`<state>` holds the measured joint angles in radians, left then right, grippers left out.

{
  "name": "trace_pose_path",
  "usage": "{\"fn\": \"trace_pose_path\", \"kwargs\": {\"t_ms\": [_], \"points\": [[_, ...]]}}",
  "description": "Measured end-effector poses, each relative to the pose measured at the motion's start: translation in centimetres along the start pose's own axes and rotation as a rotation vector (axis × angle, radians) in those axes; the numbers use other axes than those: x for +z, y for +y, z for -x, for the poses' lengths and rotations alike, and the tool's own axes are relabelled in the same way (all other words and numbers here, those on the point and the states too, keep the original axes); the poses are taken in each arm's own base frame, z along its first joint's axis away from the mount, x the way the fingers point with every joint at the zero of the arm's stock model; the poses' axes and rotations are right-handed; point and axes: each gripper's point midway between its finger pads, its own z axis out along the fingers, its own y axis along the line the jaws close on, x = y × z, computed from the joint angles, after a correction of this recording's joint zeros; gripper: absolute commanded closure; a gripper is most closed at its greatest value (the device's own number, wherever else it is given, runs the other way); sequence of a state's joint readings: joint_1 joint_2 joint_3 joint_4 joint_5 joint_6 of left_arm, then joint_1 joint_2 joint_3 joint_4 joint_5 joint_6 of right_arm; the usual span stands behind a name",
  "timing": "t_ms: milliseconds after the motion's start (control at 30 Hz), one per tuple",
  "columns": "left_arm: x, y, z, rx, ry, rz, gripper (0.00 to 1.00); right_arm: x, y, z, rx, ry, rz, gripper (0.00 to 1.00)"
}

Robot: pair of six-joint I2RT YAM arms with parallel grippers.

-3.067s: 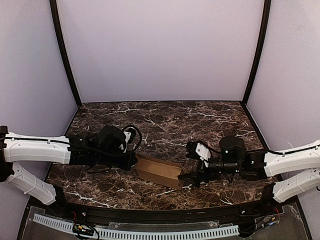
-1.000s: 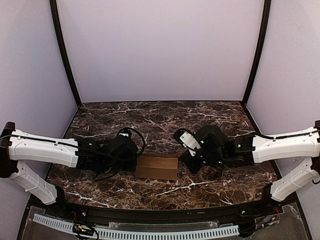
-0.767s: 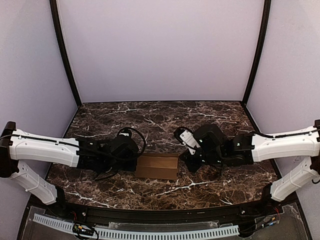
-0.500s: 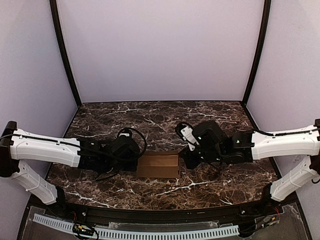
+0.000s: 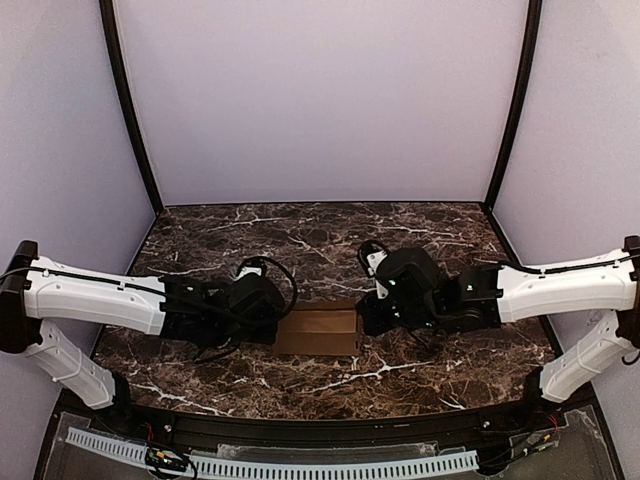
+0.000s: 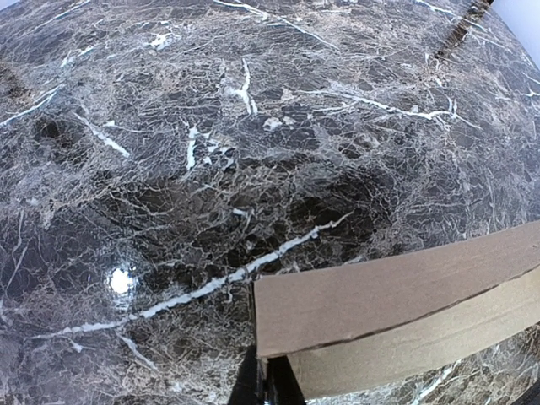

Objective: Fold the paper box

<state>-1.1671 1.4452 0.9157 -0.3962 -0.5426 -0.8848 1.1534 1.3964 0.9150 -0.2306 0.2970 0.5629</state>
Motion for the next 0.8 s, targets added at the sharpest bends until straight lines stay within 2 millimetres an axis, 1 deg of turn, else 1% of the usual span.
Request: {"fn": "trace_pose_path", "kwargs": {"t_ms": [400,800], "points": [[0.1,-0.3,0.0,0.006,0.002,0.003,0.99,0.0,-0.1,1.1,0.137,-0.060,-0.027,1.00],[0.3,-0.2,0.0,0.011,-0.004,0.014,0.99,0.0,0.3,2.2,0.237,-0.108,-0.007,1.00]]}}
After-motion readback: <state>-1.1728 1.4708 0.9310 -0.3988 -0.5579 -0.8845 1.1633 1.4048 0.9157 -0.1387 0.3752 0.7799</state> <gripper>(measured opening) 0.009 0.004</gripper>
